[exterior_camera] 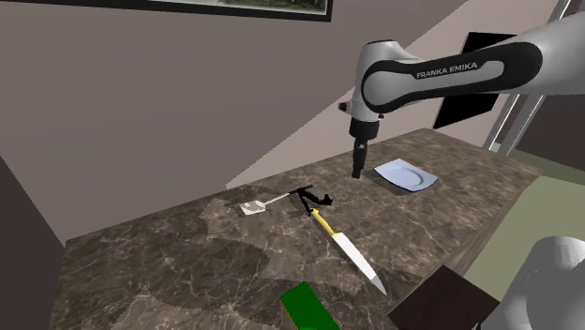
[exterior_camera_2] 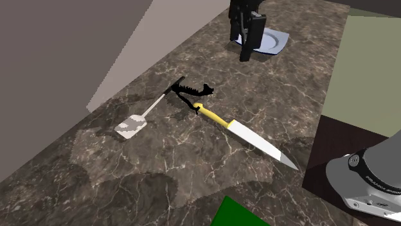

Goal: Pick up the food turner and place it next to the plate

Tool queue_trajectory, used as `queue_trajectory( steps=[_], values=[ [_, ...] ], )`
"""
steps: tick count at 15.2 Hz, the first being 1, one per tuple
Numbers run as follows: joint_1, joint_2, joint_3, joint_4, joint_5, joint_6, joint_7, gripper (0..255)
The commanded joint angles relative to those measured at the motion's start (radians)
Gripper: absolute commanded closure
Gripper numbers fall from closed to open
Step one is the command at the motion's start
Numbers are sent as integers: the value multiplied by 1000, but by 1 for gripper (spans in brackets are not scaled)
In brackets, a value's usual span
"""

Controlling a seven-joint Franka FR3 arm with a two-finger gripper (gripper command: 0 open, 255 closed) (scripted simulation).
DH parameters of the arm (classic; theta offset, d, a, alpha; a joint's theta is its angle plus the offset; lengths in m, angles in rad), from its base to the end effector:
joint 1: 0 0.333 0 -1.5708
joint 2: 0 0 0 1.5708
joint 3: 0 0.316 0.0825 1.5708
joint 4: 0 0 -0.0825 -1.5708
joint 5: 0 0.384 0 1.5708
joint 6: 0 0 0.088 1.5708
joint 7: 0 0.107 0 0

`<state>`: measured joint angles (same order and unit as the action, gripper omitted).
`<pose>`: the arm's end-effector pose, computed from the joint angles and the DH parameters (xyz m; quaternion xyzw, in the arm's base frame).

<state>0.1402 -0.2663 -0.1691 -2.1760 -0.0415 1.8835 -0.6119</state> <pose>0.4714 -0.0213 0.4985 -0.9548 -0.2969 0.0132 0.0070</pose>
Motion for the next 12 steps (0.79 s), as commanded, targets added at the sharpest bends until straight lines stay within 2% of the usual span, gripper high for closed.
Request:
queue_trajectory(
  steps=[1, 12],
  values=[
    [17, 80, -5, 48, 4, 32, -78, 0],
    [68, 474, 40, 360, 27, 112, -436, 0]
  ],
)
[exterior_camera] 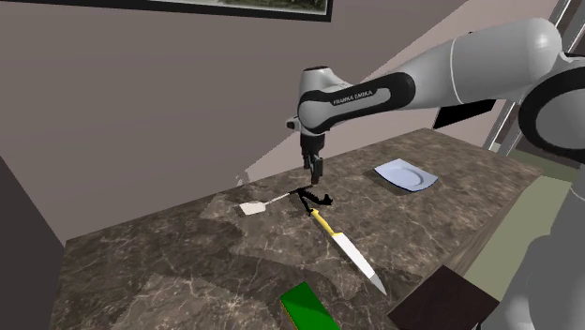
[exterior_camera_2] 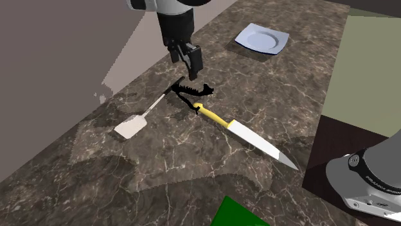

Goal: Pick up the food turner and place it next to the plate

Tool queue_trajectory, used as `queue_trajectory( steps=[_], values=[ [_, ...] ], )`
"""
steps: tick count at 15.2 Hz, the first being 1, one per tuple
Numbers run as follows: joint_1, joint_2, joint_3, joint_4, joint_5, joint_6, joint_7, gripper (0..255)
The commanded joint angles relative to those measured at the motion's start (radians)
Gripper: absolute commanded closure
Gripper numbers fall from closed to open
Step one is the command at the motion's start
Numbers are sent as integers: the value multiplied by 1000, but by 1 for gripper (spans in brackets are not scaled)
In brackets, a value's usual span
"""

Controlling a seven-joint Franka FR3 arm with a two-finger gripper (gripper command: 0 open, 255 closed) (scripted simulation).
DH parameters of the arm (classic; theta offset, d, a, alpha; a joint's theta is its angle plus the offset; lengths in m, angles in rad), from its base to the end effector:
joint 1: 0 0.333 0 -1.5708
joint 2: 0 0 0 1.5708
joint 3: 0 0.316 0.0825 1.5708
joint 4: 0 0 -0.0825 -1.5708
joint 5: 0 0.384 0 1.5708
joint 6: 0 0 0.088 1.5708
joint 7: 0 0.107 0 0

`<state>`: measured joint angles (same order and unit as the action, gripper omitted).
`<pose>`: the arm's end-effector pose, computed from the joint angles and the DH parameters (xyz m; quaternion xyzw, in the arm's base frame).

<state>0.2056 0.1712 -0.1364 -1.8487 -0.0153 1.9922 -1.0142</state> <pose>0.6001 0.0441 0.4295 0.8545 0.5189 -0.0201 0.0105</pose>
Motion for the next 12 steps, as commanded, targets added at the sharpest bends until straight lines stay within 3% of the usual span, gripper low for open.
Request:
queue_trajectory(
  steps=[1, 8, 12],
  values=[
    [7, 69, 15, 64, 0, 7, -61, 0],
    [34, 277, 74, 269, -25, 15, -230, 0],
    [32, 295, 74, 241, -25, 61, -230, 0]
  ],
)
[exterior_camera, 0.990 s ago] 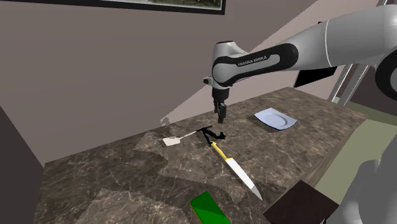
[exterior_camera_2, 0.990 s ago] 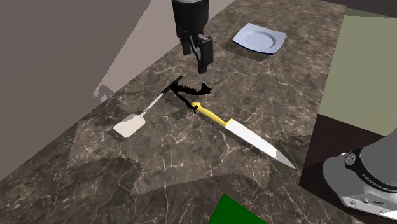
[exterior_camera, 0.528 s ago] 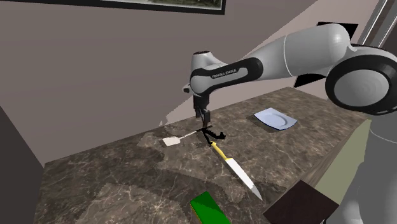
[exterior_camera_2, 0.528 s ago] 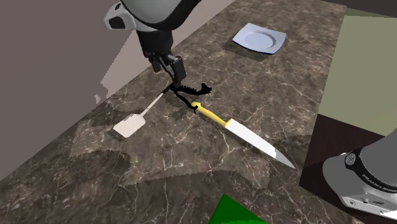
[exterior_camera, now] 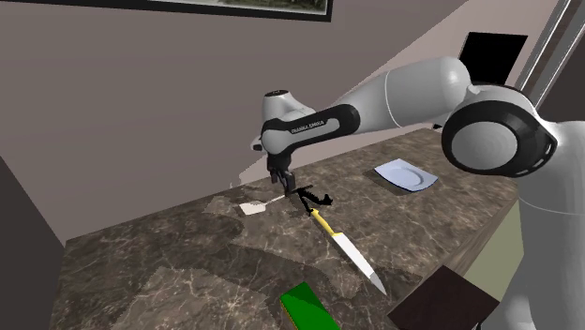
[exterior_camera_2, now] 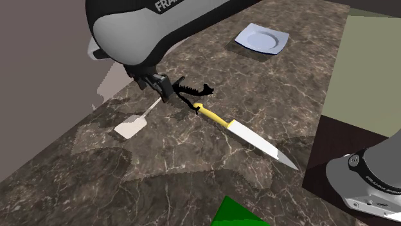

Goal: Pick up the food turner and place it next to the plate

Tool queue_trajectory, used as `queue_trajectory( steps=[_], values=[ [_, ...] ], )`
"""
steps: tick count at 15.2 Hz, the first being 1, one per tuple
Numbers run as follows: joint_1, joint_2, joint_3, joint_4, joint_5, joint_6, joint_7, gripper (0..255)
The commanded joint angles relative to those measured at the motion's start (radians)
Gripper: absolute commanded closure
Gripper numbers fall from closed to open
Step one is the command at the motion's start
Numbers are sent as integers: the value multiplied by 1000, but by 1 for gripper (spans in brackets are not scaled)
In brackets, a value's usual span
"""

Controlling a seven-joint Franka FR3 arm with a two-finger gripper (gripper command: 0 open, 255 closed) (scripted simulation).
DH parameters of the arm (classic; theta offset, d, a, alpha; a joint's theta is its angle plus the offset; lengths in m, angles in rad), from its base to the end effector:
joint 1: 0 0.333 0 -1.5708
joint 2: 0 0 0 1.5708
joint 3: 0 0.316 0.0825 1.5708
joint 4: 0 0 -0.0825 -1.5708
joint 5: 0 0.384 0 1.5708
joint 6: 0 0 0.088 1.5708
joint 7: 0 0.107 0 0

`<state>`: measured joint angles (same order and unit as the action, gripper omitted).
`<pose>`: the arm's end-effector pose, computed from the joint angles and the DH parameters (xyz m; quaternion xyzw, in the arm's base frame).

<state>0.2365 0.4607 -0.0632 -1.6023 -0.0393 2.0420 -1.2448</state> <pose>0.6668 0.1199 0.3624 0.7505 0.6600 -0.0248 0.0219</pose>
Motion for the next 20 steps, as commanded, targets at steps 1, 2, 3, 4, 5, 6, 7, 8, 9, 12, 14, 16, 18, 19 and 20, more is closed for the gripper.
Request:
queue_trajectory(
  steps=[1, 2, 3, 4, 5, 6, 7, 8, 9, 12, 14, 16, 18, 19, 20],
  values=[
    [1, 10, 1, -12, -1, 22, 1, 0],
    [0, 15, 1, -18, 0, 33, 1, 0],
    [0, 20, 1, -24, 0, 45, 1, 0],
    [0, 23, 1, -28, 0, 51, 1, 0],
    [0, 23, 1, -27, 0, 51, 1, 0],
    [0, 23, 1, -27, 0, 51, 1, 0],
    [0, 23, 1, -27, 0, 51, 1, 0],
    [0, 23, 1, -27, 0, 51, 1, 0],
    [0, 23, 1, -27, 0, 51, 1, 0],
    [0, 23, 1, -27, 0, 51, 1, 255],
    [0, 23, 1, -27, 0, 51, 1, 255],
    [0, 23, 1, -27, 0, 51, 1, 255],
    [0, 23, 1, -27, 0, 51, 1, 255],
    [0, 23, 1, -27, 0, 51, 1, 255],
    [0, 23, 1, -27, 0, 51, 1, 255]
  ],
)
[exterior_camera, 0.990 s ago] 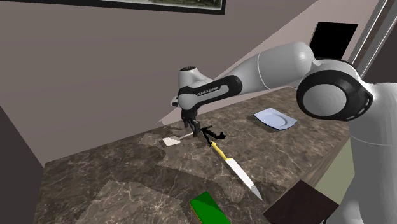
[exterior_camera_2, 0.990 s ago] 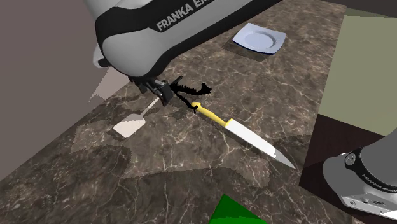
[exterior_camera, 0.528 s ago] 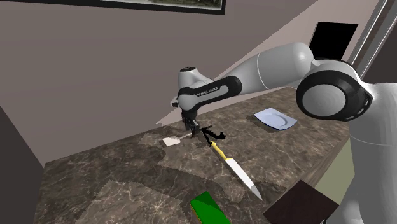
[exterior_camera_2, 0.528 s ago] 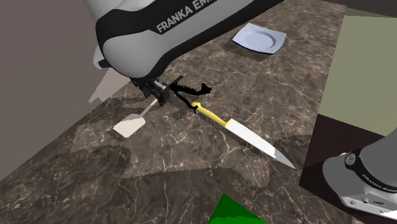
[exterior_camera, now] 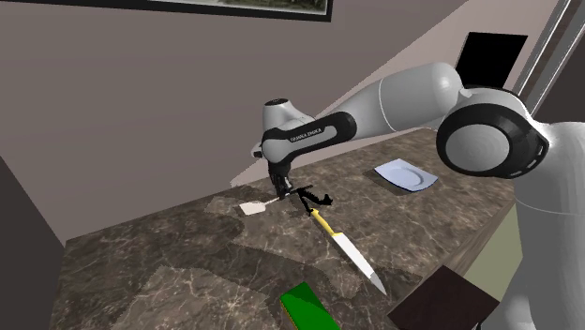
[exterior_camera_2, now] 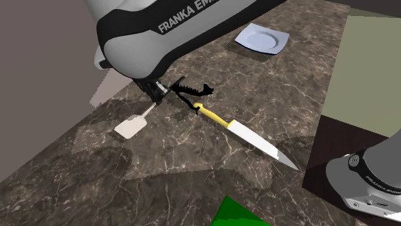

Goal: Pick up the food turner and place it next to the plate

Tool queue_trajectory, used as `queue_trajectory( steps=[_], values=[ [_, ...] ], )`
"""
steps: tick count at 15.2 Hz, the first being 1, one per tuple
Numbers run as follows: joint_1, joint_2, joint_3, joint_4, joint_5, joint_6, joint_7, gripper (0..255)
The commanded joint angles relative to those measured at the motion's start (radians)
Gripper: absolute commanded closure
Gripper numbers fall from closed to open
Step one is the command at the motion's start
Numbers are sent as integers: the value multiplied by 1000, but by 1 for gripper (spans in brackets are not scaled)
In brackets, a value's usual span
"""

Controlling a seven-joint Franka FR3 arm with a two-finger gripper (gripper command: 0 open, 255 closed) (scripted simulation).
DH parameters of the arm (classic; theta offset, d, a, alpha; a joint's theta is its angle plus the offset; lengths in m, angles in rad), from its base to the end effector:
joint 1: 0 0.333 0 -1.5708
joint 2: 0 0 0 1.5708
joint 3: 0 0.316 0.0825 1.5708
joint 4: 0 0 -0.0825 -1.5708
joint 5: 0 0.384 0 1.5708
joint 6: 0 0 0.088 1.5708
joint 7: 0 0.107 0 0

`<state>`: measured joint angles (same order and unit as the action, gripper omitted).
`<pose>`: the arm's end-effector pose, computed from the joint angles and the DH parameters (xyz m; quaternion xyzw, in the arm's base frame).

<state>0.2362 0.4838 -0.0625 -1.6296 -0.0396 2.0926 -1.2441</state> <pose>0.6665 0.1201 0.3385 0.7498 0.6608 -0.0248 0.0221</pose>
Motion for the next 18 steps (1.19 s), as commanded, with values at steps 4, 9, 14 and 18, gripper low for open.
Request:
queue_trajectory(
  steps=[4, 9, 14, 18],
  values=[
    [0, -17, 0, 16, 0, -32, -1, 255],
    [1, -40, -1, 49, 0, -89, -4, 255],
    [1, -59, -1, 88, 0, -147, -7, 255],
    [1, -71, -1, 125, 0, -195, -9, 255]
  ],
)
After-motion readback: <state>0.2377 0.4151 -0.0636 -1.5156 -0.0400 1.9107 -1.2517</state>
